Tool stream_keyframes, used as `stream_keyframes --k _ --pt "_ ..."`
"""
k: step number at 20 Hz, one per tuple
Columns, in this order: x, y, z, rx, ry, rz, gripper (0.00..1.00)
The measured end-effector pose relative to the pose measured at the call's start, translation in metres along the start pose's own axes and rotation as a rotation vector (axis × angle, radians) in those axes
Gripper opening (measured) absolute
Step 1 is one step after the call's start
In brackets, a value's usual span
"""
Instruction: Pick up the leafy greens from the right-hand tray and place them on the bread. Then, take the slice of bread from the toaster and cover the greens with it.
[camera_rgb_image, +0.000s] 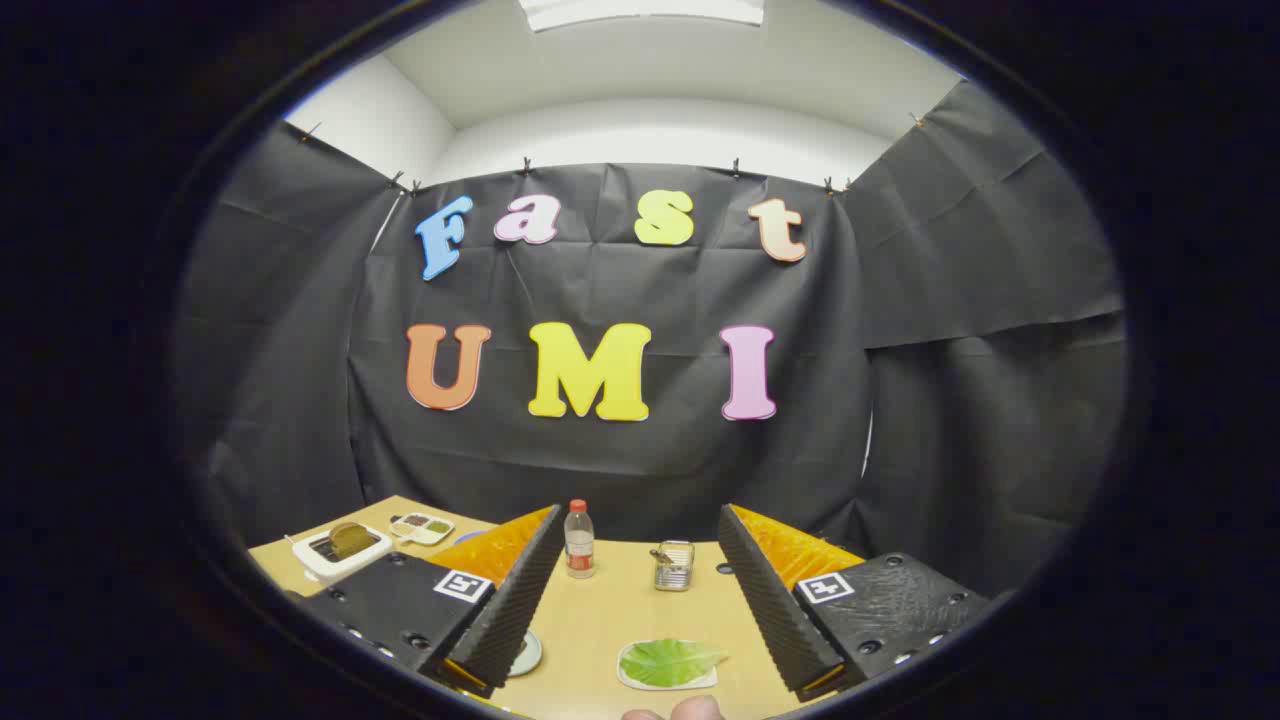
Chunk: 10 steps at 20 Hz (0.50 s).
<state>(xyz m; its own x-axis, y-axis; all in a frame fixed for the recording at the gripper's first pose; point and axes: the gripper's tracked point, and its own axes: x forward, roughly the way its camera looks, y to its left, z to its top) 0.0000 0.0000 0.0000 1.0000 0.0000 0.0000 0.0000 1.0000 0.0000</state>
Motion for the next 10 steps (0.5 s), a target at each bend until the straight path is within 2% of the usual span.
stream_keyframes --k 10 --pt "-0.001 -0.051 -0.016 0.013 0.054 -0.008 0.95"
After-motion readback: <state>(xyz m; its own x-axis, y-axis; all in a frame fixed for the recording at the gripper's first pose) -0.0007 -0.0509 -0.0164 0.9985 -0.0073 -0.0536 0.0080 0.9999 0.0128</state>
